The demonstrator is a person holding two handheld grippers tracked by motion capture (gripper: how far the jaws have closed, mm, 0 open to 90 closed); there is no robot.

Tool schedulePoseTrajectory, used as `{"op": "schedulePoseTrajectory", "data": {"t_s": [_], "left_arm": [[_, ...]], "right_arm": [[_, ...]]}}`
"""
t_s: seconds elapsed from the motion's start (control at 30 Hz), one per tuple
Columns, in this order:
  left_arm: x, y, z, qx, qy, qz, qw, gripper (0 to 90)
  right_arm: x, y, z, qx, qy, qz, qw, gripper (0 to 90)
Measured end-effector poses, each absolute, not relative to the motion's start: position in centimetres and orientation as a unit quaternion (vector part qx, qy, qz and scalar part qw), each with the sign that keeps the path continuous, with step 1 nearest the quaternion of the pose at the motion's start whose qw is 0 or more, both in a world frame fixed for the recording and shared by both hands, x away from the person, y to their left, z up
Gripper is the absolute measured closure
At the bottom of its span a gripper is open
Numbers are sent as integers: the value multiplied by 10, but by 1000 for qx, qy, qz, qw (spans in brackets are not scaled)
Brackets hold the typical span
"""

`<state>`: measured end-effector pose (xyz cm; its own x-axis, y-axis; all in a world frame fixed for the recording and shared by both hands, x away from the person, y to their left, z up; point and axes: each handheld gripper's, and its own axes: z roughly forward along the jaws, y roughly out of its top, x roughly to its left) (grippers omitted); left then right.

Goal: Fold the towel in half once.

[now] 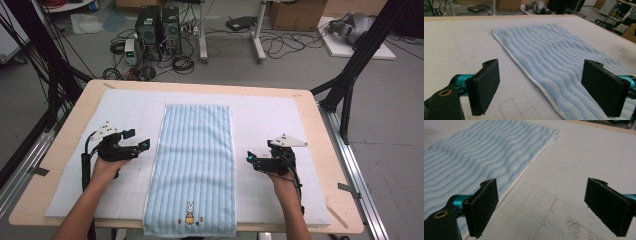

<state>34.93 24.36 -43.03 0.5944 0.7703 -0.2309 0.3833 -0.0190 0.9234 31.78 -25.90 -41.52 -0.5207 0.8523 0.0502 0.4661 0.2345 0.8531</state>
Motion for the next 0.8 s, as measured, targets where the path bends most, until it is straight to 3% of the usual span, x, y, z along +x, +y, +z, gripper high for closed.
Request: {"op": "schedulePoseTrajectory", "data": {"t_s": [0.4,0.8], "left_arm": [[403,229,-416,704,446,162,528,187],[451,205,-436,736,472,159,458,269]], "right_arm": [[318,-260,-415,439,752,445,210,111],[320,-258,-417,442,752,445,203,110]]}}
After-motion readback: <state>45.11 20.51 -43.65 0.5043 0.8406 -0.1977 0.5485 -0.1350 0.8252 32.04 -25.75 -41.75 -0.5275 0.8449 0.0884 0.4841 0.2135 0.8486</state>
